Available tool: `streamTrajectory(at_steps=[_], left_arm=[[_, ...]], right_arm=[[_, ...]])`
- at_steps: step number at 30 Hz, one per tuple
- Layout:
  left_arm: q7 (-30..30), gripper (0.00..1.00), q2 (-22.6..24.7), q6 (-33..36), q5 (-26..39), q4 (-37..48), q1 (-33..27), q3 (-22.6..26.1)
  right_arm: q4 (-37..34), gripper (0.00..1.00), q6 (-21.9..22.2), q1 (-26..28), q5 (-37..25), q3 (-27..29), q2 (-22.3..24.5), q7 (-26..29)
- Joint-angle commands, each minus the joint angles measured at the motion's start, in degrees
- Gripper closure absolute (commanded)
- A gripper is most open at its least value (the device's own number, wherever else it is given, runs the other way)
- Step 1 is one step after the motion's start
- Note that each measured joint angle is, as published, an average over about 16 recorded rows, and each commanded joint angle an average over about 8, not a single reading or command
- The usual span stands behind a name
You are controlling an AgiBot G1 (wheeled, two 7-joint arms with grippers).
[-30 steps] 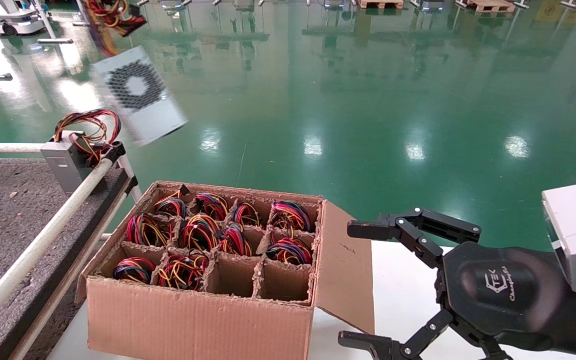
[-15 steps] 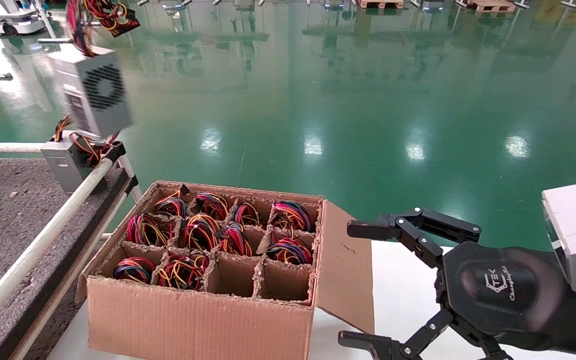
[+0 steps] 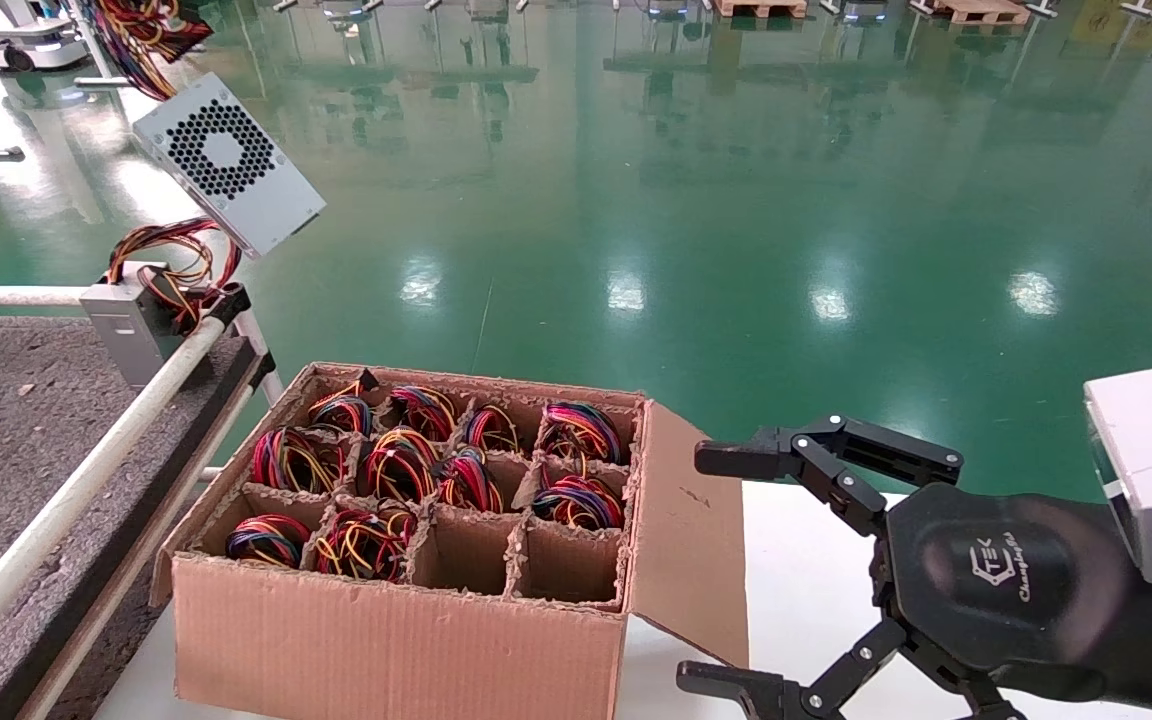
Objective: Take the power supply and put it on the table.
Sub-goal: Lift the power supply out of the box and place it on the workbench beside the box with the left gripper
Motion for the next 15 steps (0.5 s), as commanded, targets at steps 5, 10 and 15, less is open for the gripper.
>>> streamTrajectory(at_steps=[5, 10, 15], left_arm=[[2.2, 1.0, 1.1, -5.8, -0.6, 0.4, 0.7, -0.5], [3.6, 1.0, 2.0, -10.8, -1.1, 0.9, 1.1, -0.8], [4.4, 1.0, 2.3, -14.4, -1.3, 1.2, 1.2, -1.0]], right_arm=[[0.0, 0.0, 0.0, 0.0, 0.0, 0.0, 0.0, 0.0], [0.0, 0.0, 0.0, 0.0, 0.0, 0.0, 0.0, 0.0], [0.0, 0.0, 0.0, 0.0, 0.0, 0.0, 0.0, 0.0]])
